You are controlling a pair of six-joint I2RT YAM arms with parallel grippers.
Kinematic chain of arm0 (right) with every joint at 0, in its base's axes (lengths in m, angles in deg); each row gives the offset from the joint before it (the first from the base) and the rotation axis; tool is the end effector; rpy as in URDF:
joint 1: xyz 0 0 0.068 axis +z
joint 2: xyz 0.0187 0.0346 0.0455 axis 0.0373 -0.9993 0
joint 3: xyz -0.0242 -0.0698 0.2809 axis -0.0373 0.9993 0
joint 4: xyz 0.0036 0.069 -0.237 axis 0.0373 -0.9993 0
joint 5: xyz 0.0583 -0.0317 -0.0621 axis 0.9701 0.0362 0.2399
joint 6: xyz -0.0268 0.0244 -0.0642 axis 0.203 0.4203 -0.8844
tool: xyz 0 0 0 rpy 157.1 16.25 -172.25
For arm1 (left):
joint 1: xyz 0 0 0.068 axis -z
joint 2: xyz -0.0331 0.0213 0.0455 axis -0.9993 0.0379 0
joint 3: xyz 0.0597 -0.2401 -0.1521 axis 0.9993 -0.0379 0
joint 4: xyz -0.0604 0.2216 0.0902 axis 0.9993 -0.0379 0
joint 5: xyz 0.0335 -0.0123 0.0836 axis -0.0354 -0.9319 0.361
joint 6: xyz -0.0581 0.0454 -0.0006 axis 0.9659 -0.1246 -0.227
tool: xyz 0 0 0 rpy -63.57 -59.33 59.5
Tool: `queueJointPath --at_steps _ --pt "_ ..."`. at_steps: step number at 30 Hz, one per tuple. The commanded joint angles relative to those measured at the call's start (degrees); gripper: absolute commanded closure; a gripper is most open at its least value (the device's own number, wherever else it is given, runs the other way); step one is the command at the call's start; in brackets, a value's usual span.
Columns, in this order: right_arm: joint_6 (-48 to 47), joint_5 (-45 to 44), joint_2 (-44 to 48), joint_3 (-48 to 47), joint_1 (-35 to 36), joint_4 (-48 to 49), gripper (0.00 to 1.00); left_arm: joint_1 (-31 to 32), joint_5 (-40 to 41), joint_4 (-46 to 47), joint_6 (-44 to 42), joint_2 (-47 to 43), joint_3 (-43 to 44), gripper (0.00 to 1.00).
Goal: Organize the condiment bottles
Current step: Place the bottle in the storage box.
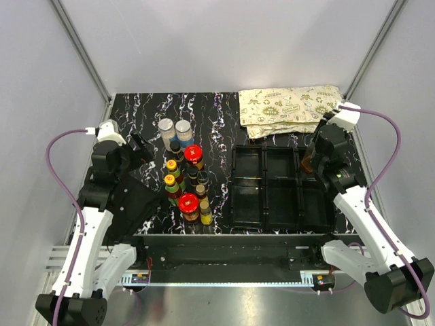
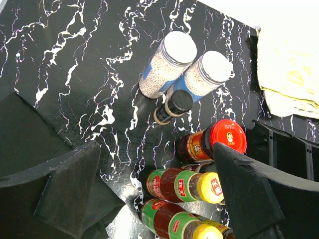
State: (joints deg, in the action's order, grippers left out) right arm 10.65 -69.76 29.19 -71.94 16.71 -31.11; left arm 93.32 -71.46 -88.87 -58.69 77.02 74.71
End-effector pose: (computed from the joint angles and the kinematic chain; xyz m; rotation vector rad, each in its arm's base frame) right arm 0.2105 0.0255 0.3850 0.3883 1.6110 -0.3502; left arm 0.1660 -0.0112 0.3407 -0.3858 1.9314 -0.2743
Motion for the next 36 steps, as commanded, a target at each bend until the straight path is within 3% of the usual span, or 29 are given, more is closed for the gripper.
queueJointPath --at_steps 1,25,30,31,32,36 --pt "-0.2 0.9 0.4 0.6 -1.4 9.8 1.00 -0.5 -1.4 2.3 0.4 0.2 0.8 0.01" --pt "5.5 1.8 1.0 11.6 -3.8 11.5 1.00 -0.6 -2.5 2.5 0.6 0.1 0.5 0.01" --pt "6.1 0.5 -0.2 11.7 -3.8 10.5 0.81 -0.6 -2.7 2.5 0.6 -0.2 0.3 0.01" --pt "6.3 0.4 -0.3 11.8 -3.9 10.2 0.76 -0.6 -2.7 2.5 0.6 -0.2 0.3 0.01" --pt "6.8 0.5 -0.3 11.9 -3.8 9.8 0.65 -0.6 -2.7 2.5 0.6 -0.2 0.3 0.01" --pt "7.2 0.8 -0.1 12.2 -3.9 9.3 0.46 -0.6 -2.7 2.6 0.6 -0.3 0.3 0.01"
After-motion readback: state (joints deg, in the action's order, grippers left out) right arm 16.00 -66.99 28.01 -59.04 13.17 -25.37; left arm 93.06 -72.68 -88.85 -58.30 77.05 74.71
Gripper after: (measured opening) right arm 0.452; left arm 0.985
